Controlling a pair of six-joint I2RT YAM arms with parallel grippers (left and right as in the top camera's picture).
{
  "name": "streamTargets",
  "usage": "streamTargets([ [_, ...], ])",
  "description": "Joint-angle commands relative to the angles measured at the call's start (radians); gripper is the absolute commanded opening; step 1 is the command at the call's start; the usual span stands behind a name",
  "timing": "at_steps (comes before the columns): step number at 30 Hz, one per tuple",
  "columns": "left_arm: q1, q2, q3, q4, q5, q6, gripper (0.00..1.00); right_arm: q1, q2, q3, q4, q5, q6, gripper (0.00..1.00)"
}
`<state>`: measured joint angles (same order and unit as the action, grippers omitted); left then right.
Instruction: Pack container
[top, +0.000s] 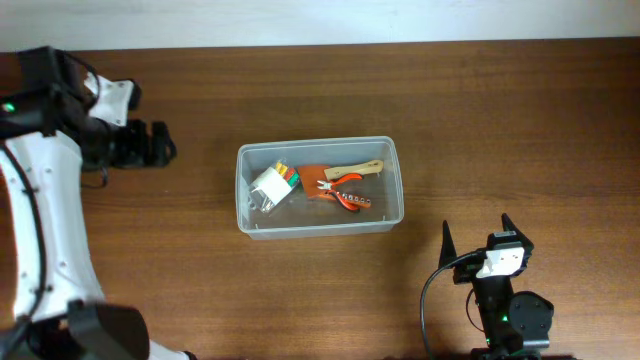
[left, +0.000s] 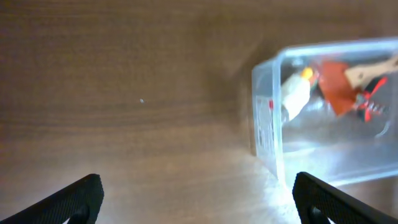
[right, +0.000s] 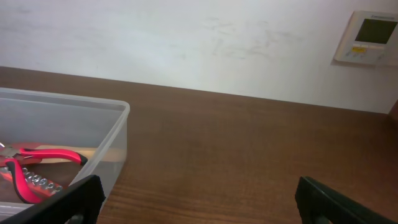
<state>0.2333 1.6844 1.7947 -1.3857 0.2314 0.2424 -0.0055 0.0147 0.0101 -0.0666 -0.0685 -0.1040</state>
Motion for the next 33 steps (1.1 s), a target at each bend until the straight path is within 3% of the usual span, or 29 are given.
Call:
streamTargets([
  [1,-0.069,-0.146,-0.098,-0.002,-0.092,-0.010,0.99,0.005,-0.010,-0.005,-0.005,-0.009,0.008,0.99],
  [4,-0.136,-0.269,-0.227,0.072,-0.100,-0.010,0.99,0.005,-0.010,-0.005,-0.005,-0.009,0.008,0.99],
  [11,-0.349,-0.627,-0.619,0.639,-0.046,-0.009,0.99,0.005,-0.010,-0.005,-0.005,-0.009,0.008,0.99],
  [15,-0.404,-0.871,-0.853,0.877,-0.045,-0.010,0.99,0.005,-0.010,-0.005,-0.005,-0.009,0.008,0.99],
  [22,-0.329,-1.143,-1.092,0.948,-0.045,-0.009,0.99,0.005,-0.010,-0.005,-0.005,-0.009,0.008,0.99],
  [33,-0.250,-1.361,-1.297,1.063,-0.106,-0.010,0.99,0.005,-0.010,-0.005,-0.005,-0.009,0.008,0.99],
])
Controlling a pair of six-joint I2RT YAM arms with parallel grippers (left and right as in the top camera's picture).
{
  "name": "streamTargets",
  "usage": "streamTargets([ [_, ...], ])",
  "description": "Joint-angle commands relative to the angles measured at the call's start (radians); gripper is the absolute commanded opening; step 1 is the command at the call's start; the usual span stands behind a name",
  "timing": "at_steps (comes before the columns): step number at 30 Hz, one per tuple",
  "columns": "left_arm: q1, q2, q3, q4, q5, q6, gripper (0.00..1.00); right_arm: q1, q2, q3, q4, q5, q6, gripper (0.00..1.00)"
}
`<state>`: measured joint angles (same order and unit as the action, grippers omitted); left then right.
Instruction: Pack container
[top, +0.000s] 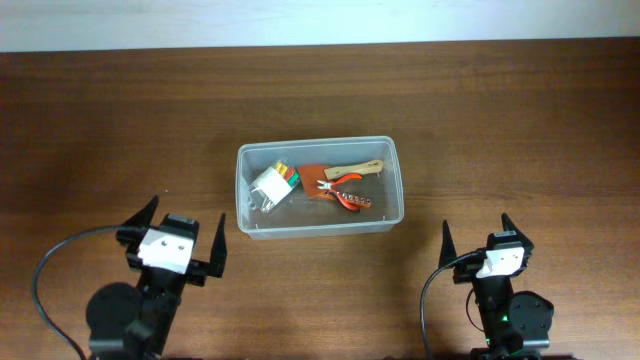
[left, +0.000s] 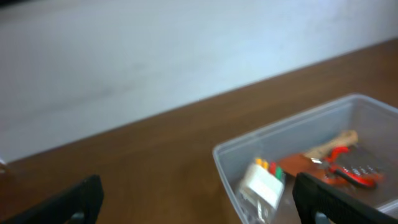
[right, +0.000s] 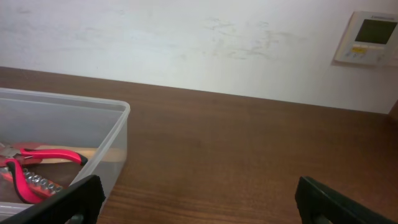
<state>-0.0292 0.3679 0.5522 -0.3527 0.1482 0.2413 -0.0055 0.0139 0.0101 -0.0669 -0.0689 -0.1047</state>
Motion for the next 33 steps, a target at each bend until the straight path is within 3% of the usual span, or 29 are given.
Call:
streamTargets([
  [1,0.013,-0.060,-0.079,0.054,-0.026,-0.008,0.99,0.005,-0.010,-0.005,-0.005,-0.008,0.009,0.99],
  [10,0.013,-0.200,-0.271,0.203,-0.026,-0.008,0.99,0.005,-0.010,-0.005,-0.005,-0.008,0.009,0.99],
  [20,0.013,-0.356,-0.404,0.211,-0.027,-0.008,0.99,0.005,-0.010,-0.005,-0.005,-0.008,0.009,0.99],
  [33,0.047,-0.363,-0.467,0.237,-0.026,-0.008,0.99,0.005,-0.010,-0.005,-0.005,-0.008,0.009,0.99],
])
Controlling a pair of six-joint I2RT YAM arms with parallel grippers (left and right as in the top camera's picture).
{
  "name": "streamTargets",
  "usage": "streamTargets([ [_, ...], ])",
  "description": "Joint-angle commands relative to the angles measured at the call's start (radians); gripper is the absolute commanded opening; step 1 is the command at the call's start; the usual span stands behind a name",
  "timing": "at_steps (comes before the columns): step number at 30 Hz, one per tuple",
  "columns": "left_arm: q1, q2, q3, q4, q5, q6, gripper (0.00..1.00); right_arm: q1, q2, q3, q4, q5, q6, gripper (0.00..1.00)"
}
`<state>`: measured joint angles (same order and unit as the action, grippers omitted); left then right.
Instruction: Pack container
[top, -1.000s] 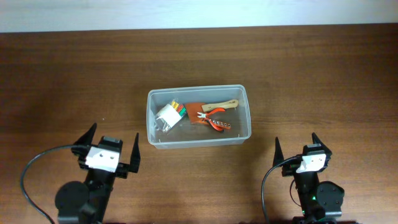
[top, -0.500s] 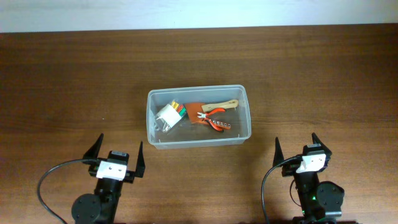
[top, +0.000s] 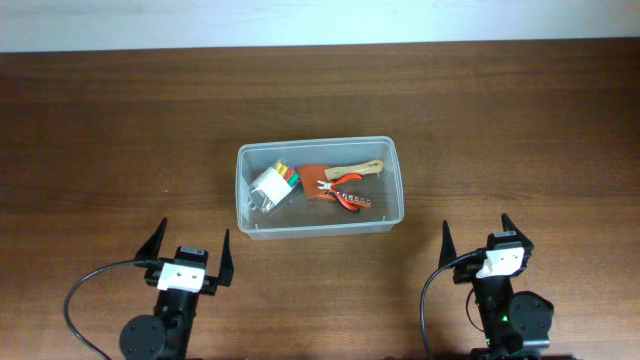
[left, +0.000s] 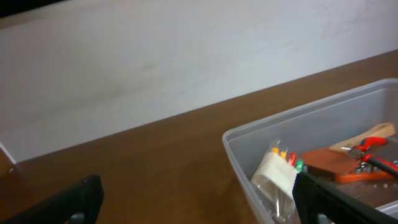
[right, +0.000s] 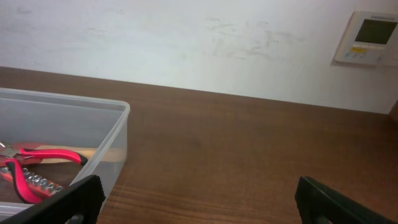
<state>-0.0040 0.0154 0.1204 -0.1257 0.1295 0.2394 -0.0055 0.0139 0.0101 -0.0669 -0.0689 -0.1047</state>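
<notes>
A clear plastic container (top: 390, 185) sits mid-table. Inside lie a white packet with coloured tips (top: 272, 184), a brown leather piece (top: 312, 176), a wooden-handled tool (top: 355, 169) and red pliers (top: 348, 196). My left gripper (top: 190, 250) rests open at the front left, short of the container (left: 242, 155), with nothing between its fingers. My right gripper (top: 480, 240) rests open at the front right, also holding nothing; its wrist view shows the container's corner (right: 121, 134) and the red pliers (right: 25, 171).
Brown wooden table (top: 520, 130) spreads around the container. A white wall (right: 186, 37) runs behind the far edge, with a small wall panel (right: 371, 37) at upper right. Black cables trail from both arm bases at the front edge.
My left arm has drawn back further toward the front edge, its gripper still open. The container, its contents and the right arm have not moved.
My left arm first reached out at the far left of the table, gripper open and pointing at the container's left side. Then it was folded back at the front left. Now it sits lower at the front edge. The right arm stayed parked throughout.
</notes>
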Motion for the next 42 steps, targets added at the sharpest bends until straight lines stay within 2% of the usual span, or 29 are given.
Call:
streamTargets([
  [1,0.030,-0.011,-0.044,0.016,-0.007,-0.006,0.99,0.005,-0.010,-0.005,-0.005,-0.008,0.009,0.99],
  [8,0.049,-0.011,-0.113,0.111,-0.006,-0.006,0.99,0.005,-0.010,-0.005,-0.005,-0.008,0.009,0.99],
  [15,0.049,-0.011,-0.112,0.105,-0.008,-0.006,0.99,0.005,-0.010,-0.005,-0.005,-0.008,0.009,0.99],
  [18,0.049,-0.011,-0.112,0.052,-0.010,-0.006,0.99,0.005,-0.010,-0.005,-0.005,-0.008,0.009,0.99],
  [42,0.049,-0.010,-0.112,0.057,-0.022,-0.006,0.99,0.005,-0.010,-0.005,-0.005,-0.008,0.009,0.99],
])
